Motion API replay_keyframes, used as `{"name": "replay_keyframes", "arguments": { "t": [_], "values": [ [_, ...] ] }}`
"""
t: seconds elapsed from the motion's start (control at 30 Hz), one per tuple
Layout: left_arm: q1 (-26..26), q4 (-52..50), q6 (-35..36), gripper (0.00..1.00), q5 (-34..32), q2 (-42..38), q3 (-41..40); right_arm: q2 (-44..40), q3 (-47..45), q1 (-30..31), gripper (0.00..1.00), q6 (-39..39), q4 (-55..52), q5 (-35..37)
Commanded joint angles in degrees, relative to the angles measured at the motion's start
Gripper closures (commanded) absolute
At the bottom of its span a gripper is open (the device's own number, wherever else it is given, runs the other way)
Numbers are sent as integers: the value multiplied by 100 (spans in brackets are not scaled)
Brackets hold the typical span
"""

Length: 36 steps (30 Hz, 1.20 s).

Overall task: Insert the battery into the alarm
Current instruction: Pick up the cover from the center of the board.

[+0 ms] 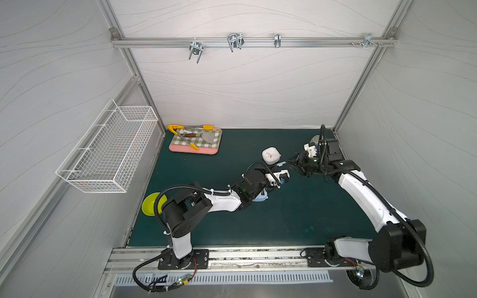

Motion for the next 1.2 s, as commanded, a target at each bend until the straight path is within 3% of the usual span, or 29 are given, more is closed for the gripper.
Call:
{"name": "replay_keyframes", "arguments": {
  "t": [0.0,0.7,0.87,0.9,0.93,1.03,1.17],
  "values": [
    [-72,507,311,100,-86,120,22,104,-64,-66,66,202,180,-191],
    [-148,524,430,99,-70,151,9,272,-118,-137,97,336,396,-453],
    [-153,480,413,92,-46,159,9,261,-102,-136,100,284,363,-443],
    [-150,480,399,89,-40,159,9,261,-101,-138,100,255,348,-436],
    [-151,487,386,75,-35,159,1,251,-93,-138,100,222,339,-422],
    [-161,513,233,44,-57,143,-29,244,-92,-140,100,133,297,-338],
    [-236,505,-160,26,-240,75,-150,251,-52,-163,100,-107,196,-82]
  ]
}}
